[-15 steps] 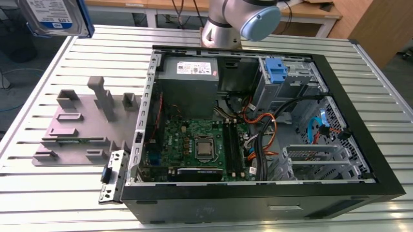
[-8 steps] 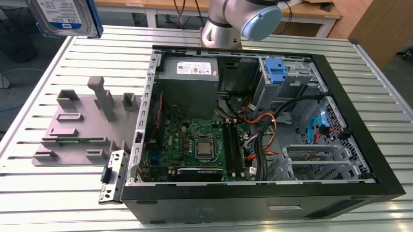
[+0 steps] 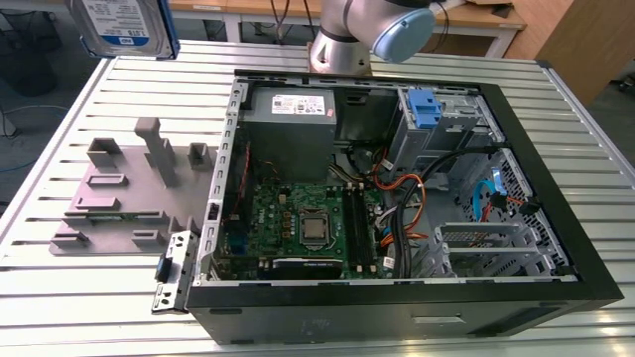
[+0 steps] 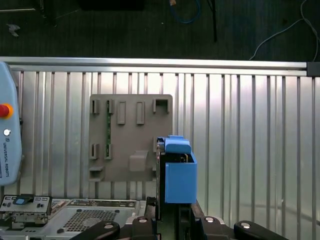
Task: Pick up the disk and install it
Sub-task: 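Pick up the disk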
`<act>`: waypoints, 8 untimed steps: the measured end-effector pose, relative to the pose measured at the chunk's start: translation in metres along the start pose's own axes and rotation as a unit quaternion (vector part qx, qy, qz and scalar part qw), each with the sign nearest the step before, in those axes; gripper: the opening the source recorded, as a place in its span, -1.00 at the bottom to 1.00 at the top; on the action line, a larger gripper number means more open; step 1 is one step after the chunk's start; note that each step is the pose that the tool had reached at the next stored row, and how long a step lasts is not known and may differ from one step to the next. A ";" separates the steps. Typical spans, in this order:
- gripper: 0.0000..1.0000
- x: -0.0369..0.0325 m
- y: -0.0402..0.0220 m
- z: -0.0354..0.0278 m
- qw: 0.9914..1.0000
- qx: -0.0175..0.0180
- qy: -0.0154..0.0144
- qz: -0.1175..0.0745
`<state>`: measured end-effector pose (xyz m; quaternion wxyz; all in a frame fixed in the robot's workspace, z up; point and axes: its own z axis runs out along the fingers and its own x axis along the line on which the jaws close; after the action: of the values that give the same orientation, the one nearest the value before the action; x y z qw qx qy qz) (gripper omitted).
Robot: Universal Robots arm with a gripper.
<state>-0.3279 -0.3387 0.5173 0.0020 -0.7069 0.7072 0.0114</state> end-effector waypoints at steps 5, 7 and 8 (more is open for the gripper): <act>-0.30 0.0000 -0.0139 0.0001 1.000 0.000 0.000 0.000; -0.30 0.0000 -0.0206 0.0000 1.000 0.000 0.000 0.000; -0.30 0.0000 -0.0239 0.0000 1.000 0.000 0.000 0.000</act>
<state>-0.3040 -0.3387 0.5170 0.0020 -0.7069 0.7073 0.0114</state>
